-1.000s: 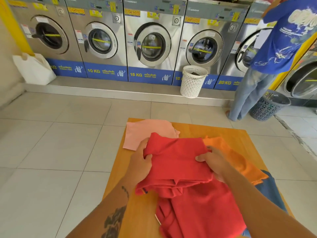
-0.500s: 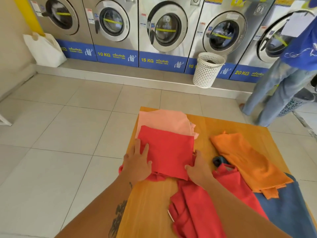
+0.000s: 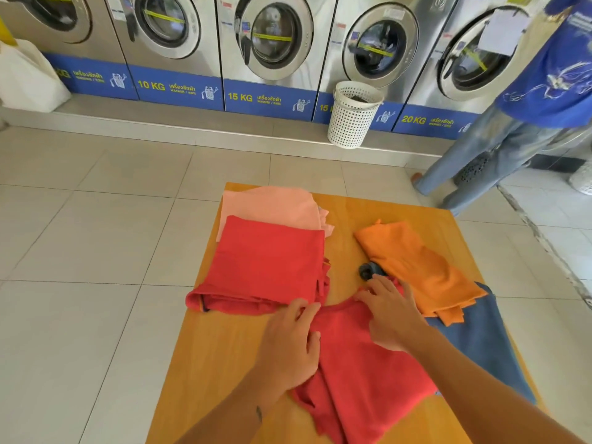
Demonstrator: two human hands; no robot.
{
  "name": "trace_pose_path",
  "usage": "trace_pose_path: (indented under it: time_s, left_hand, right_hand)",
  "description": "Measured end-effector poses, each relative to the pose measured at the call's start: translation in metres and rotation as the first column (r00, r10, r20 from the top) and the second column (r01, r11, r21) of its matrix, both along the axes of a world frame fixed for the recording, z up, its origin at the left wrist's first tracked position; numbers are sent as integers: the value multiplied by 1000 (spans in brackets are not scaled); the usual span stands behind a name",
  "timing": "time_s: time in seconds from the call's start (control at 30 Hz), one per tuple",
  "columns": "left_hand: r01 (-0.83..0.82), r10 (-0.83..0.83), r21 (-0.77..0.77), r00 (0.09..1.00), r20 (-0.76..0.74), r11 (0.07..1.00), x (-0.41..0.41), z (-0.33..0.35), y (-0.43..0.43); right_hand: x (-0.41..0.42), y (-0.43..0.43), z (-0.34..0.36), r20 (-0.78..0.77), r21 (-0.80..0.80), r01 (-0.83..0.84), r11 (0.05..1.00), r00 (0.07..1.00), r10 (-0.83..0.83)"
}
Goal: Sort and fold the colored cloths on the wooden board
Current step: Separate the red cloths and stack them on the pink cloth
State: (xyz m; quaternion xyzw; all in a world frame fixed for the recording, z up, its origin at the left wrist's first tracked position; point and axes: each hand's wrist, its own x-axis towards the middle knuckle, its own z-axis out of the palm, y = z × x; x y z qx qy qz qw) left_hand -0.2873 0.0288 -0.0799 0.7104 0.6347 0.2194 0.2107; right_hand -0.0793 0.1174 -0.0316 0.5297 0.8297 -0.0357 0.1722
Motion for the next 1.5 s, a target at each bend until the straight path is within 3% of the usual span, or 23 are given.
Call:
trace_pose_path:
  time_s: [0.17, 0.27, 0.37, 0.47, 0.67, 0.8, 0.93, 1.1, 1.2, 1.4, 1.5]
  left_hand:
    - [-73, 60, -224, 996, -61, 972, 33, -2, -6]
    - [-65, 93, -288, 992, 88, 956, 39, -1, -2]
    - [-5, 65, -274, 975, 211, 962, 44, 0, -9]
    - [24, 29, -221, 972, 235, 975, 49, 4, -22]
    - [-50, 87, -125, 946, 313, 991, 49, 6, -36]
    - [-127, 156, -103, 925, 346, 986, 46, 10, -45]
    - [-250, 278, -122, 865, 417, 961, 34, 21, -58]
    - [-323, 357, -155, 795, 491, 933, -10, 37, -65]
    - [-276, 316, -153, 834, 453, 949, -42, 47, -54]
    - [-181, 194, -78, 958, 212, 980, -97, 66, -1]
    - [-175, 176, 21, 979, -106, 984, -109, 49, 16]
  right_hand:
    - [-7, -11, 4, 51, 90, -93, 992, 995, 89]
    - [1, -17, 6, -11, 79, -77, 994, 997, 78]
    - [13, -20, 7, -98, 51, 86, 995, 992, -81]
    - [26, -24, 6, -195, -44, 269, 962, 942, -272]
    - [37, -27, 17, -404, 11, 292, 956, 876, -263]
    - [36, -24, 26, -636, -272, 302, 914, 655, -407]
    - [37, -19, 35, -543, -637, 283, 717, 495, -678]
    - [24, -40, 35, -530, -792, 174, 585, 279, -801]
    - [5, -48, 21, -527, -805, 182, 565, 219, -821]
    - [-42, -55, -9, -577, -703, 359, 614, 218, -787]
    - [-62, -57, -10, -625, -573, 470, 671, 279, -729]
